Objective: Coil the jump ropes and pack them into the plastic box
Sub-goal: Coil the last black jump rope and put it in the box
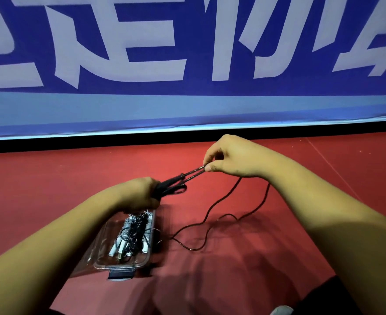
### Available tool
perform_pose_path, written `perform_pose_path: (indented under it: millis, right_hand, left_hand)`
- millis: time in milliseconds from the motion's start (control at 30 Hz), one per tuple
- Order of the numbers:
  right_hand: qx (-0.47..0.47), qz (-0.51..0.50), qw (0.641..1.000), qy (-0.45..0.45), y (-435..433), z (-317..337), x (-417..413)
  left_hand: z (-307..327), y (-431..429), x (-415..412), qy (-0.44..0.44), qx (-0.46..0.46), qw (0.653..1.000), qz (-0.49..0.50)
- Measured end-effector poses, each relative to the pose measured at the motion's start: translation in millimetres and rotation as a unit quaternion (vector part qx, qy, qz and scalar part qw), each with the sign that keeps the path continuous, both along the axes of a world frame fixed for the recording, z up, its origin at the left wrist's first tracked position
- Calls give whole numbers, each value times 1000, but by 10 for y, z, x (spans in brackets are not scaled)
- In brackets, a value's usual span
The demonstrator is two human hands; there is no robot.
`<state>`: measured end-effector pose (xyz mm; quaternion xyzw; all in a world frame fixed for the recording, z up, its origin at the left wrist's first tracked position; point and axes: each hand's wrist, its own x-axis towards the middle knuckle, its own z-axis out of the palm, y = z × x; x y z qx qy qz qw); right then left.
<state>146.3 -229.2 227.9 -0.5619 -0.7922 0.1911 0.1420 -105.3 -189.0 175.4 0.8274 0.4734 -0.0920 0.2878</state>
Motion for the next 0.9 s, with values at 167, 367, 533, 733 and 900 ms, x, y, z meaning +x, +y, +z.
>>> perform_pose_path:
  millis: [167,367,533,733,900]
  right_hand:
    - [76,-40,996,37,77,-118,90]
    - [-13,-54,984,169,101,-347,17]
    - [-224,-62,922,310,10,-512,-311]
    - [-281,-77,910,294,-155,-530,-637]
    - [-124,22,986,109,-296,-332,-814]
  left_hand:
    - [30,-285,235,4,74,981,-181]
    - [293,-225,160,-288,85,954,15]
    - [269,199,-23,-378,65,890,247]
    - [24,628,-367,-299,132,874,358]
    - [-228,673,-348,-119,227,921,294]
